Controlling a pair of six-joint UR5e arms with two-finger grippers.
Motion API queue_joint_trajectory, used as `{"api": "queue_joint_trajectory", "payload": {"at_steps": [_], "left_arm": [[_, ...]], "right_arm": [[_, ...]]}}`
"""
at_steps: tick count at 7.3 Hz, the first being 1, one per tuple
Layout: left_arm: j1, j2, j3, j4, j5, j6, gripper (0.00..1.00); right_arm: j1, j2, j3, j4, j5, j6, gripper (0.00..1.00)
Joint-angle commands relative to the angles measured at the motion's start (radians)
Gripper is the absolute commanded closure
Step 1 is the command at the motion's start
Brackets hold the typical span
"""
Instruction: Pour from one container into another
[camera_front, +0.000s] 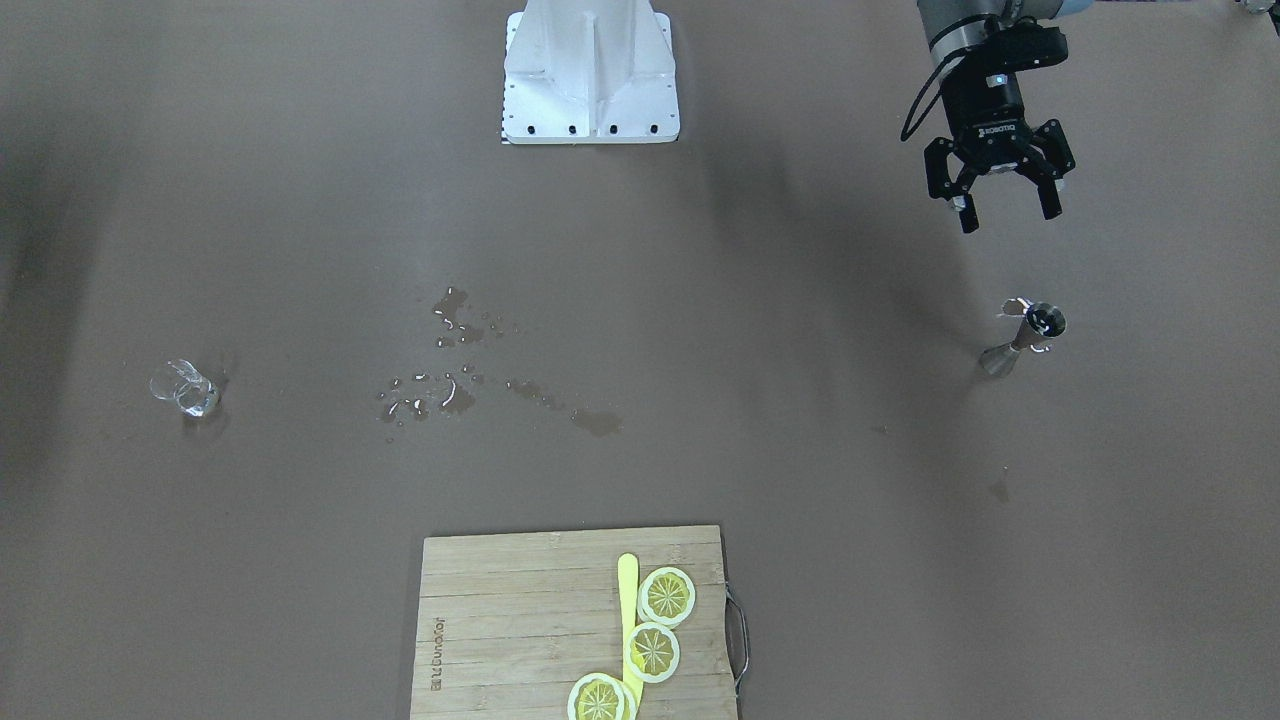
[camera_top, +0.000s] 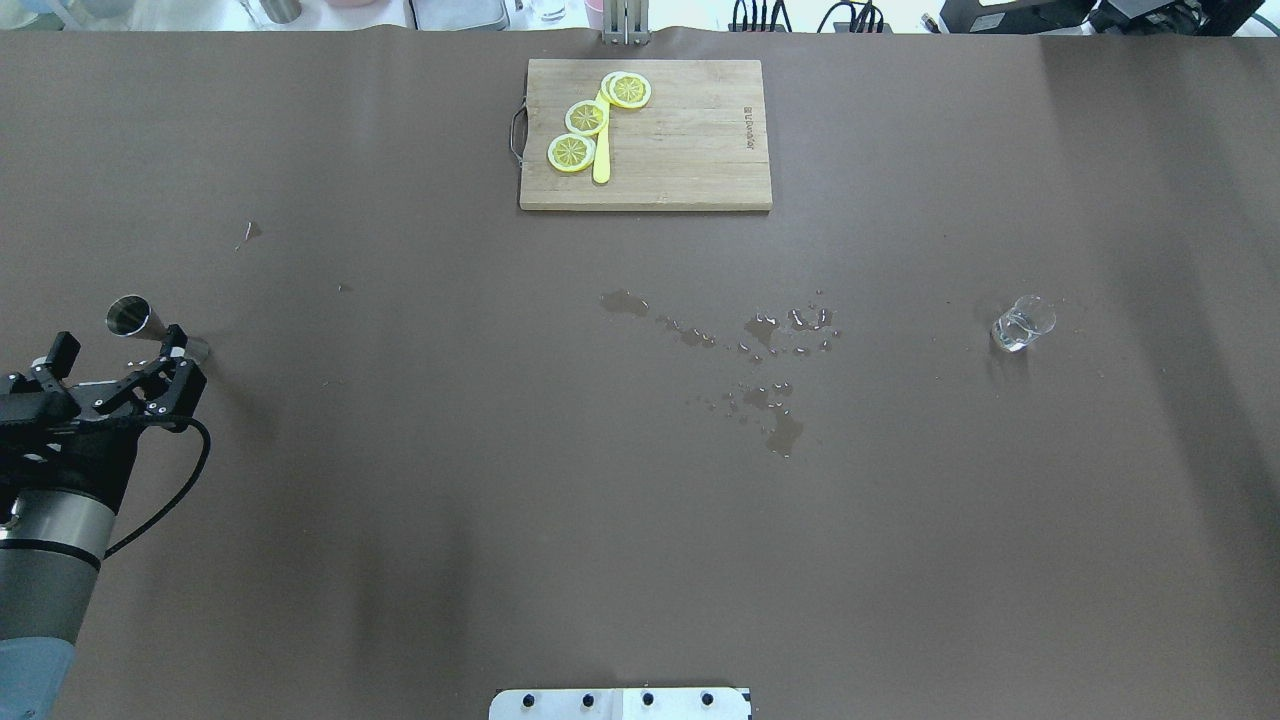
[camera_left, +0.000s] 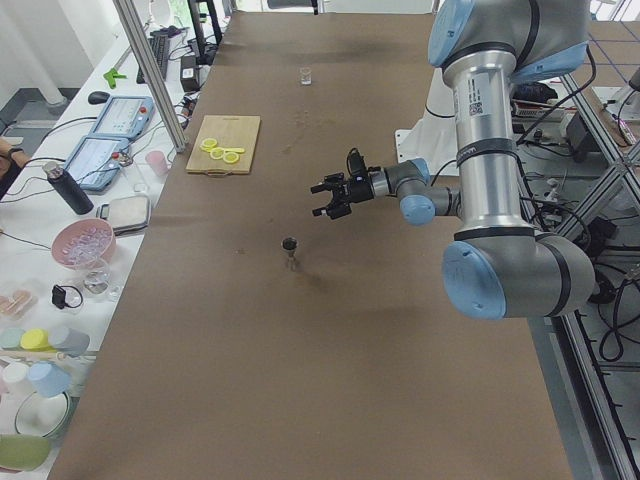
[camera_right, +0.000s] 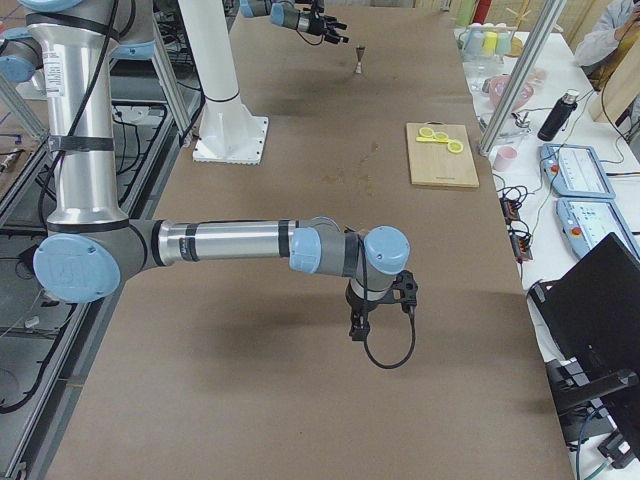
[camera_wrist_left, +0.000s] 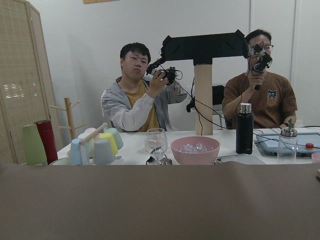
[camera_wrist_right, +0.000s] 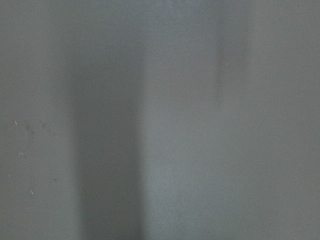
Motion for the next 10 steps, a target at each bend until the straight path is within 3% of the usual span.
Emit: {"api": "queue_joint_trajectory", "payload": {"at_steps": [1,2,5,6,7,9,10], "left_arm": [[-0.128,-0.124,0.008,-0.121,-0.182,0.324,0.01],[-0.206,-0.201,0.026,-0.132,-0.274,0.432,0.01],[-0.413,-0.437,0.225,-0.130,-0.577,0.744,0.01],[-0.519,-0.495,0.294,-0.131,-0.756,0.903,0.01],[-0.625,-0.526,0.351,-0.131,-0.949,1.014,0.01],[-0.765,-0.554,0.493,-0.128,-1.221,1.029,0.01],[-0.835,-0.560,0.603,-0.114,-1.311,1.029,0.01]], "right_arm": [[0.000,-0.033,0.038,0.002,-0.052,-0.012,0.00],[0.006,-0.019,0.038,0.005,-0.062,-0.010,0.00],[0.020,-0.025,0.021,0.039,-0.062,-0.010,0.00],[0.020,-0.026,0.022,0.039,-0.062,-0.010,0.00],[0.020,-0.031,0.021,0.039,-0.062,-0.010,0.00],[0.020,-0.033,0.021,0.039,-0.062,-0.009,0.00],[0.020,-0.034,0.010,0.039,-0.062,-0.009,0.00]]}}
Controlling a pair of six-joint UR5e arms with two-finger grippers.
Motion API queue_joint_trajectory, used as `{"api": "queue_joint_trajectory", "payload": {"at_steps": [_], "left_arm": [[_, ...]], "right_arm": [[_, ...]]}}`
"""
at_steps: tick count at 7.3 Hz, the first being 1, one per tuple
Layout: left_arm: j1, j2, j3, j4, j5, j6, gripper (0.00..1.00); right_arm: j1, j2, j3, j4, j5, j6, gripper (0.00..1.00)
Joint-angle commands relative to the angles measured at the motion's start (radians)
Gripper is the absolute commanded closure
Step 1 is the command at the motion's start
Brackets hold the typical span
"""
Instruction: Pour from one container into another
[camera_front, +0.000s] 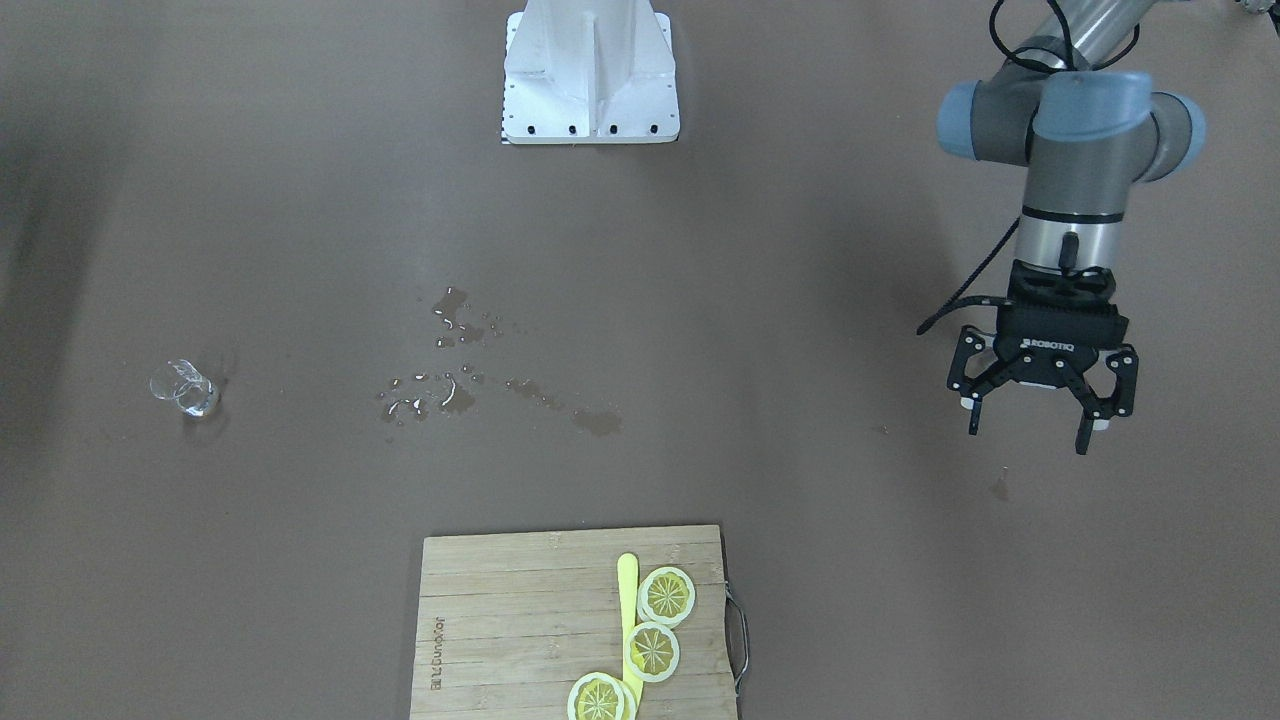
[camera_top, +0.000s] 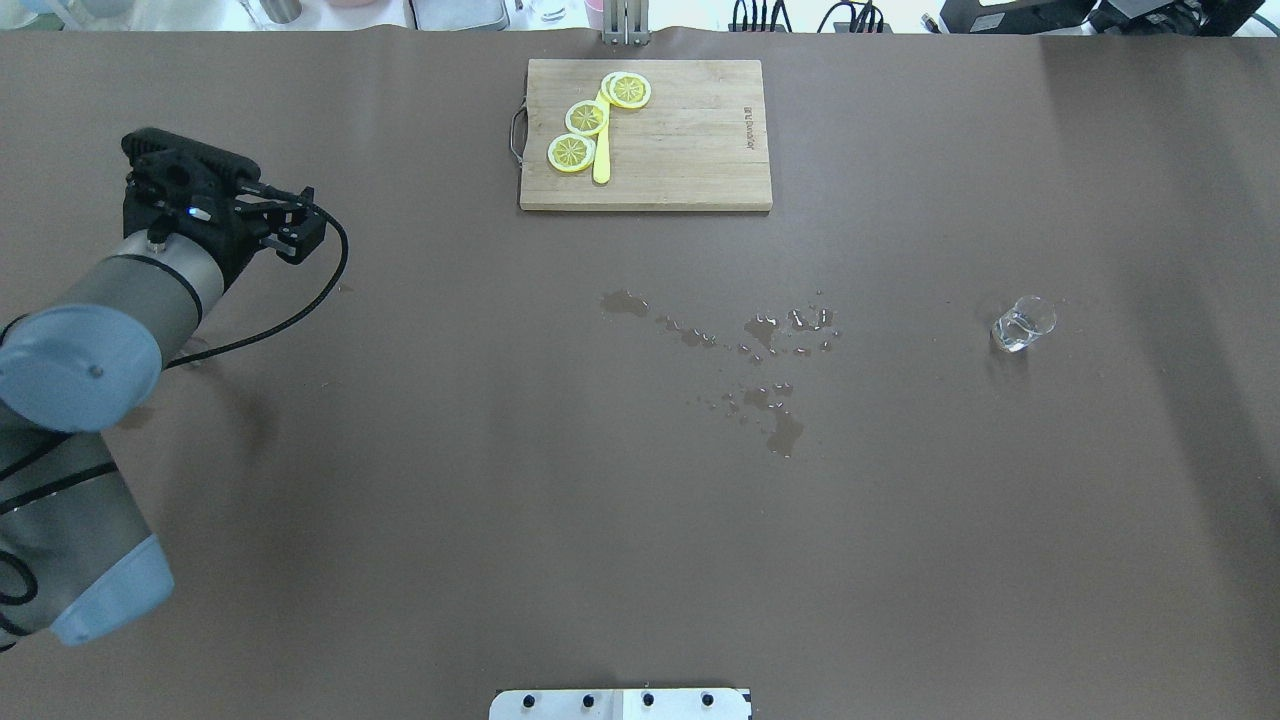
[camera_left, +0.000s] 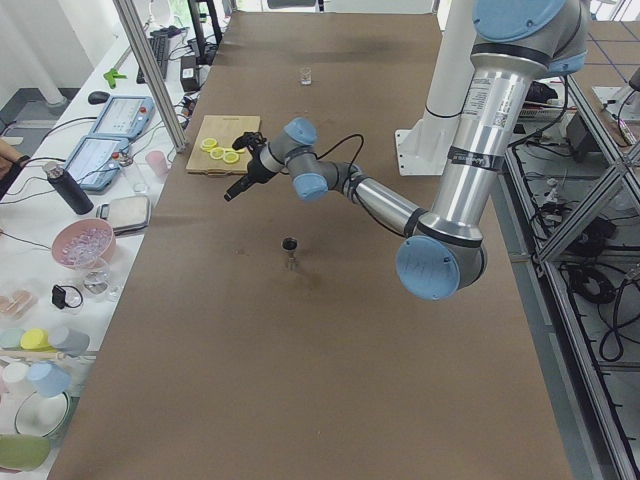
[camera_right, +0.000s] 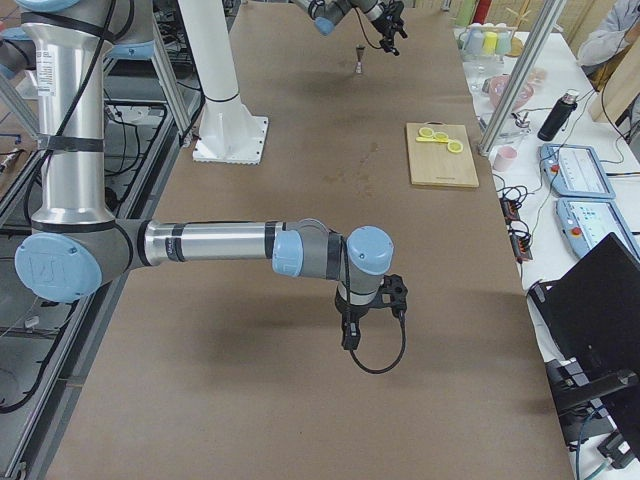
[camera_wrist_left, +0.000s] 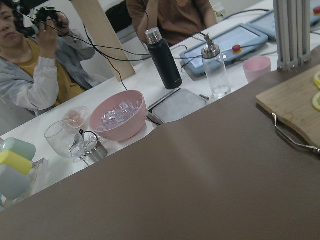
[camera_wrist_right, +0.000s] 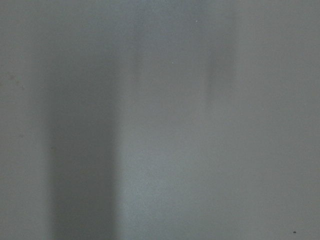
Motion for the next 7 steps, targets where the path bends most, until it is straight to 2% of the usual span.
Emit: {"api": "queue_joint_trajectory", "payload": {"at_steps": [1,2,4,5,7], "left_arm": [[-0.153,-0.011,0.156,0.016,-0.213,0.008,0.01],[-0.213,-0.002,0.164,0.080,-0.323,0.008,0.01],[-0.379,0.000,0.220,0.183,-0.619,0.011,0.01],[-0.413,0.010,0.199,0.212,-0.675,0.011,0.01],[-0.473,0.151,0.091,0.347,-0.781,0.011,0.01]], "right_arm": [[0.000,0.000,-0.010,0.000,0.000,-0.001,0.00],[0.000,0.000,-0.011,0.000,0.000,-0.001,0.00],[0.000,0.003,-0.010,0.000,0.000,-0.001,0.00],[0.000,0.003,-0.011,0.000,-0.002,0.000,0.00],[0.000,0.001,-0.019,0.000,-0.008,0.005,0.00]]}}
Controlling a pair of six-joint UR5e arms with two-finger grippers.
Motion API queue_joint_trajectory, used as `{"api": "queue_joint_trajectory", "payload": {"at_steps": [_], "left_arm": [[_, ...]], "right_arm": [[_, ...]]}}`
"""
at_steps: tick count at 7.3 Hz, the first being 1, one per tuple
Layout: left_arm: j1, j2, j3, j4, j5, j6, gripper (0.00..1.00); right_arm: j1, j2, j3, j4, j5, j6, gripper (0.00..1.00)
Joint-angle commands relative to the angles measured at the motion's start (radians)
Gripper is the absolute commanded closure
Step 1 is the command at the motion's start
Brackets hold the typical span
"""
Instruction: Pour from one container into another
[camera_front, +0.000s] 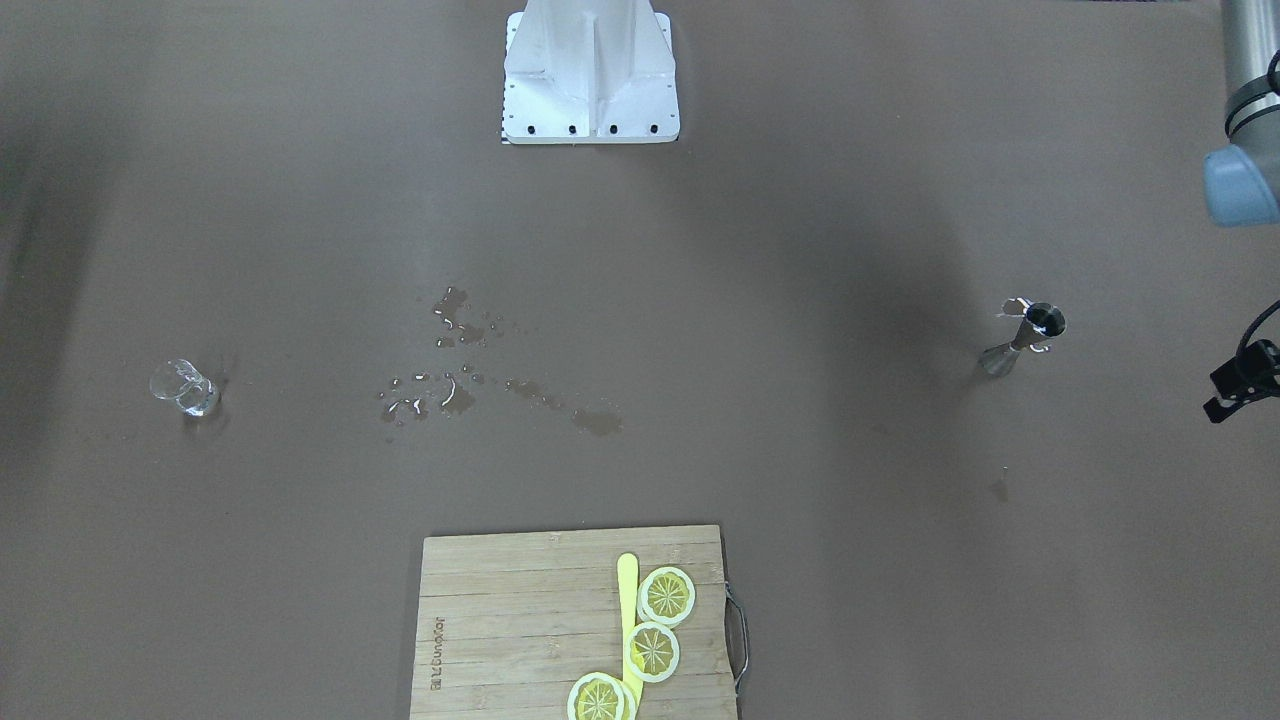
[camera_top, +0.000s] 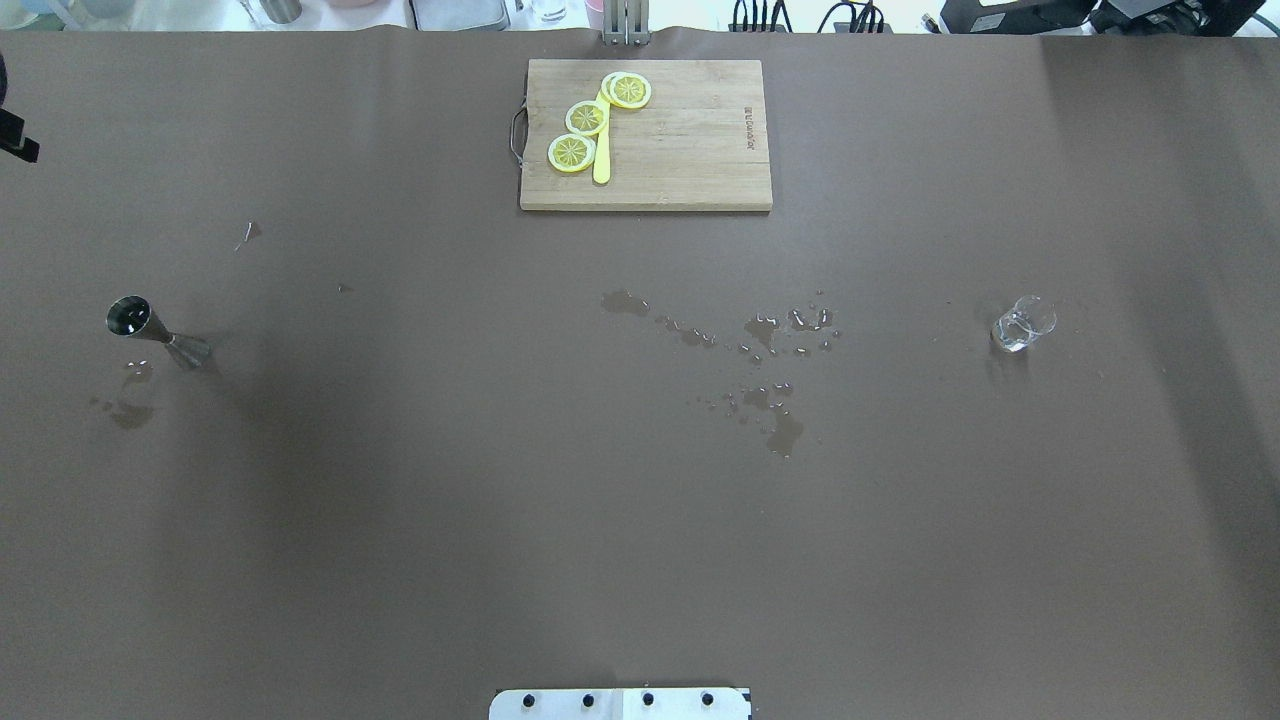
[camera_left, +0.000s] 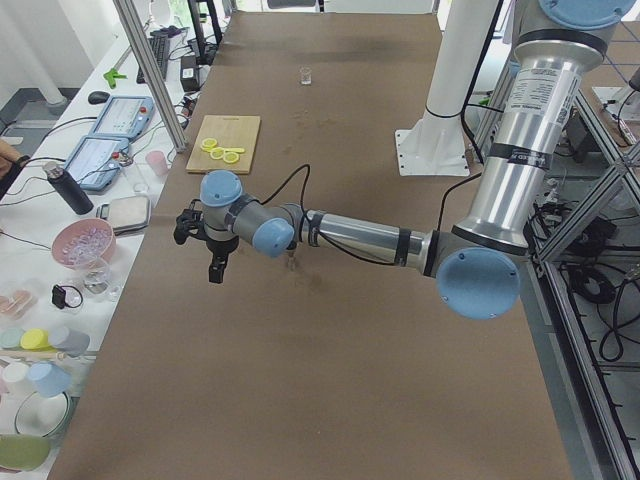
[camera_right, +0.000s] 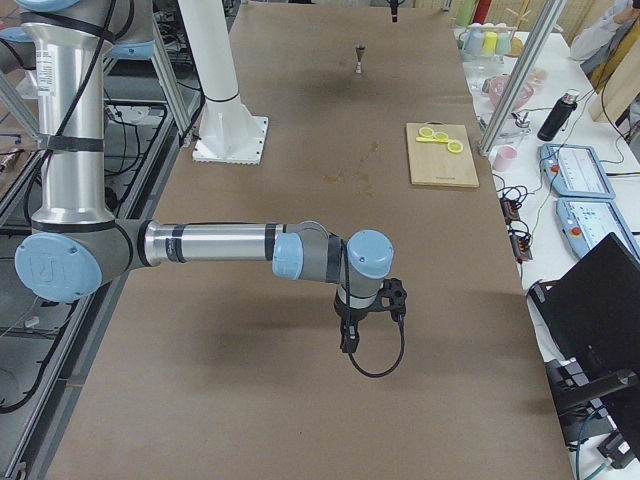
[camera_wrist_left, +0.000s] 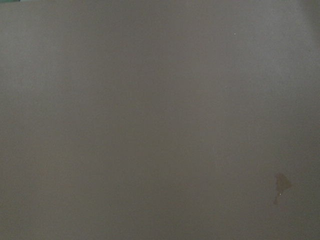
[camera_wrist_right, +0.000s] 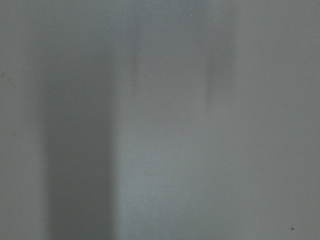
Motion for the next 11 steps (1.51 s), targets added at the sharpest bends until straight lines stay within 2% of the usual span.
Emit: {"api": "queue_joint_trajectory", "payload": {"at_steps": [1,2,4,6,11], "left_arm": [[-0.063,0.167,-0.114,0.082,-0.085,0.003,0.01],[-0.116,0.246,-0.151,0.077,-0.100,0.072,0.01],[-0.178,0.281,-0.165,0.112,-0.116,0.255,0.01],[-0.188,0.280,-0.157,0.151,-0.108,0.256,0.01],[-0.184,0.286,-0.152,0.154,-0.107,0.255,0.01]], "right_arm": [[0.000,-0.004,-0.008,0.000,-0.002,0.004,0.00],[0.000,-0.004,-0.011,0.000,-0.002,0.004,0.00],[0.000,0.001,-0.026,0.000,-0.001,0.004,0.00],[0.000,0.002,-0.025,0.000,-0.001,0.002,0.00],[0.000,0.009,-0.018,0.000,-0.001,-0.002,0.00]]}}
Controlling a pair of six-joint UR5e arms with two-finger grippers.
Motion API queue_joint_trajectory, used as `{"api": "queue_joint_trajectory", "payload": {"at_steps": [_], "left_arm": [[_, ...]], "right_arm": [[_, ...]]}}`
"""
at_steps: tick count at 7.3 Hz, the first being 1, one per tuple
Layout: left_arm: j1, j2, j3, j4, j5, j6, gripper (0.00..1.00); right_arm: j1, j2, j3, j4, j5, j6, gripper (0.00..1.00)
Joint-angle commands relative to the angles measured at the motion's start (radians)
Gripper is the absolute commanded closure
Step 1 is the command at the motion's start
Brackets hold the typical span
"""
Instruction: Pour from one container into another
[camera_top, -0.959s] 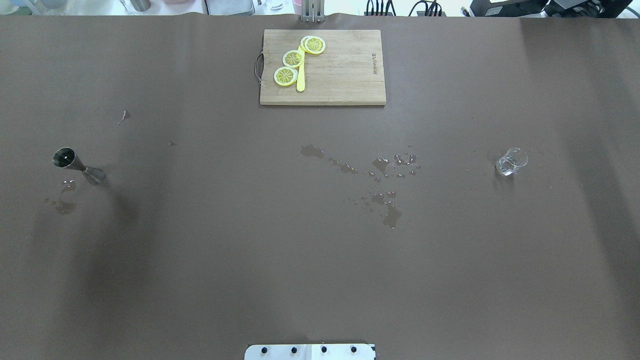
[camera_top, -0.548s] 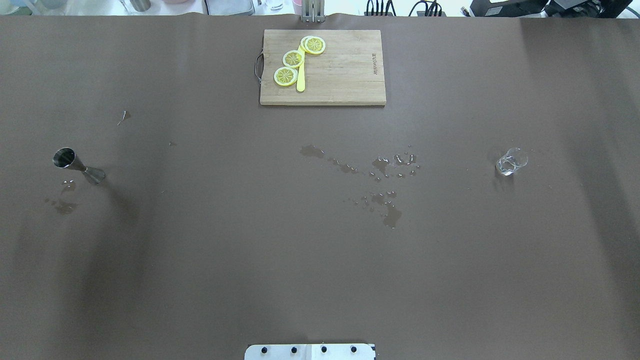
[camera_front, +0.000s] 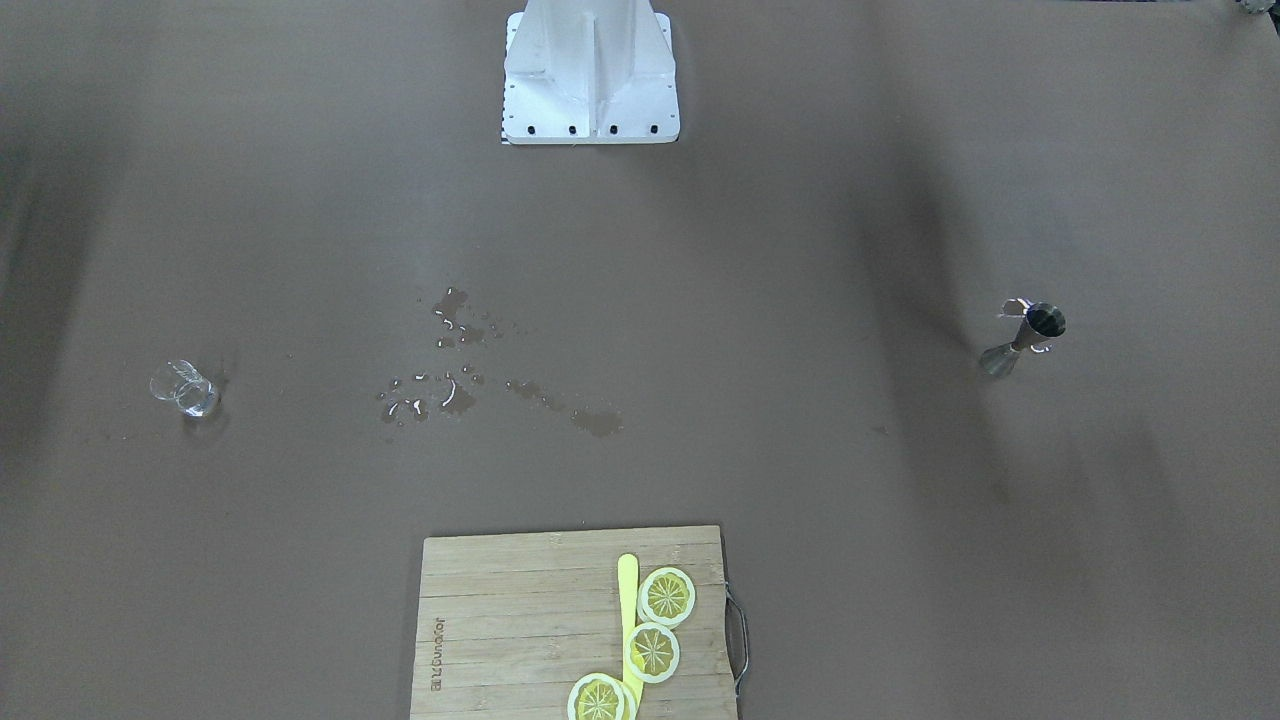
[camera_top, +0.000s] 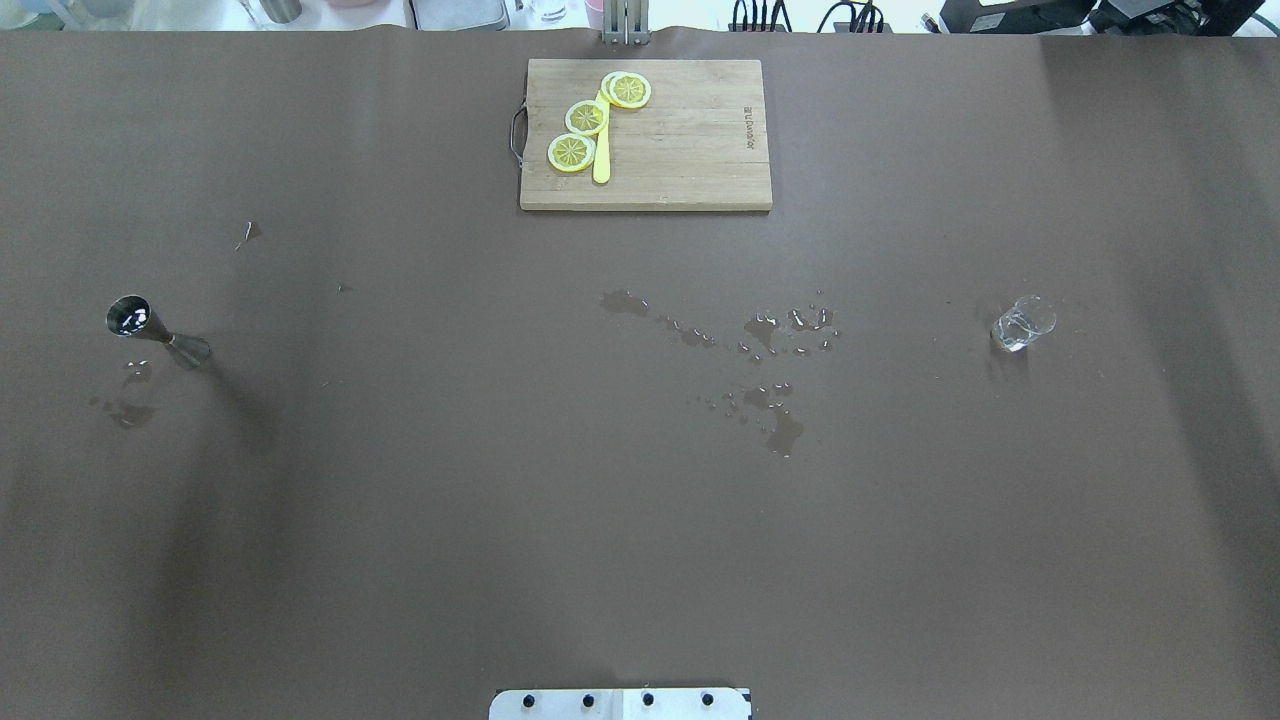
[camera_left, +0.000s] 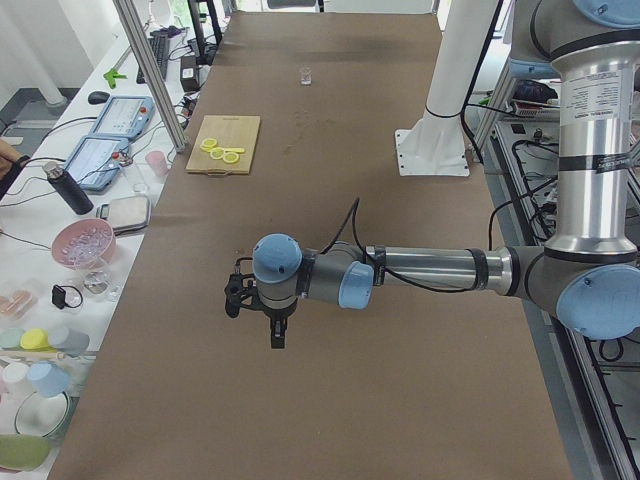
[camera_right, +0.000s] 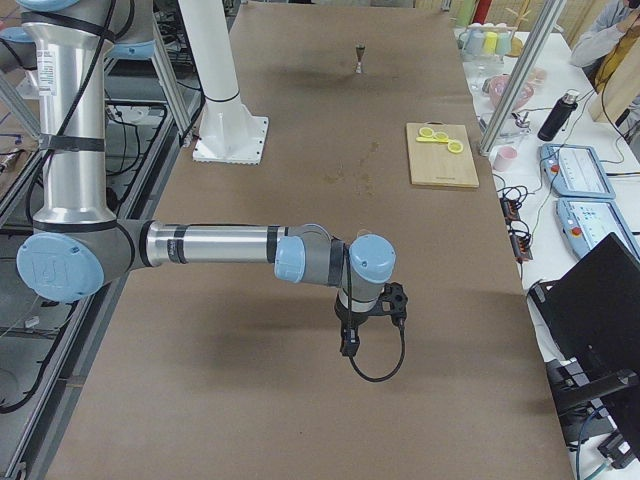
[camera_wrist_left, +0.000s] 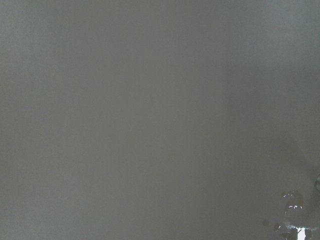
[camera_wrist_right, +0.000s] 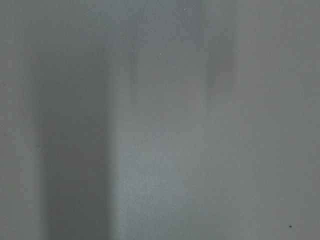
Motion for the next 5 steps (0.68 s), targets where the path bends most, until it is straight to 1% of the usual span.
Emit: {"api": "queue_joint_trajectory", "payload": {"at_steps": [1,4,5], "left_arm": [[-0.001,0.001,0.002,0.000,0.000,0.000,0.01],[-0.001,0.001,0.000,0.000,0.000,0.000,0.01],[-0.001,0.001,0.000,0.000,0.000,0.000,0.01]], "right_arm": [[0.000,0.003,0.003,0.002,0.000,0.000,0.00],[0.000,0.004,0.003,0.002,0.000,0.000,0.00],[0.000,0.003,0.003,0.018,0.000,0.000,0.00]]}}
